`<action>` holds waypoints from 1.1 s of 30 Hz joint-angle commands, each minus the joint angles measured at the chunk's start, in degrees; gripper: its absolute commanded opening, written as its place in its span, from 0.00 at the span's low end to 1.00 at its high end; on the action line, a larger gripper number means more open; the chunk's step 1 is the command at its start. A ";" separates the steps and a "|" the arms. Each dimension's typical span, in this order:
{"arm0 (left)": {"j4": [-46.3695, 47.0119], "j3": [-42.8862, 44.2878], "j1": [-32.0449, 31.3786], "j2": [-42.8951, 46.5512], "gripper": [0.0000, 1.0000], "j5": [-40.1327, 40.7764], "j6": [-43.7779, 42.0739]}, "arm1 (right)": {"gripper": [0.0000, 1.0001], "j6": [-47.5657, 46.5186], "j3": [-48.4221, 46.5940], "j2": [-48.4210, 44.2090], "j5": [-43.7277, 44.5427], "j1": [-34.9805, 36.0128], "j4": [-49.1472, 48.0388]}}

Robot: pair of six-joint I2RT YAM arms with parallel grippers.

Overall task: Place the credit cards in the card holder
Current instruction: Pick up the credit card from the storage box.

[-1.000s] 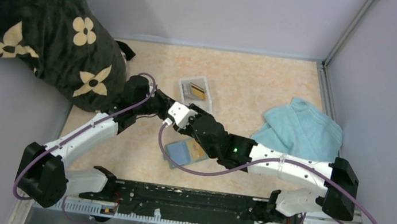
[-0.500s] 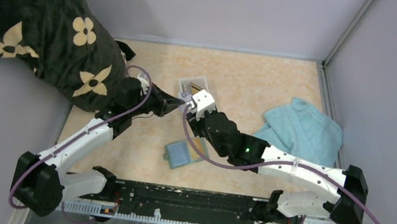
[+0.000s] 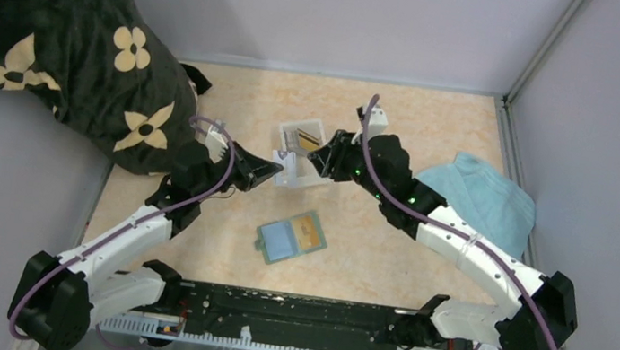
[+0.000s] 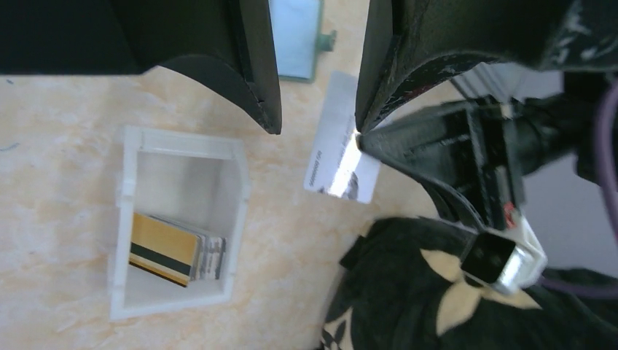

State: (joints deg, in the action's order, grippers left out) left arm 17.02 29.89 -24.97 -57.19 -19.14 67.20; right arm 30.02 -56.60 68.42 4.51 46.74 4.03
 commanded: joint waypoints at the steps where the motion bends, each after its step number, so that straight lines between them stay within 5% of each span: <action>1: 11.08 -3.42 0.44 0.78 0.00 -1.64 -0.05 | 0.42 13.62 1.00 1.05 -15.09 -4.69 -9.51; 17: 24.08 -7.96 1.16 -1.48 0.00 -3.65 6.21 | 0.40 23.85 5.97 6.28 -26.40 -7.87 -19.28; 33: 31.02 -10.62 1.16 -3.26 0.00 -5.06 9.96 | 0.35 26.03 7.27 9.29 -28.77 -8.27 -23.72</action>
State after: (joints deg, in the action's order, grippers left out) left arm 43.70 19.88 -23.94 -60.71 -22.68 76.29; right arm 55.37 -49.45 77.62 -22.79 39.07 -15.31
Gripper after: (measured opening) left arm 0.006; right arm 0.358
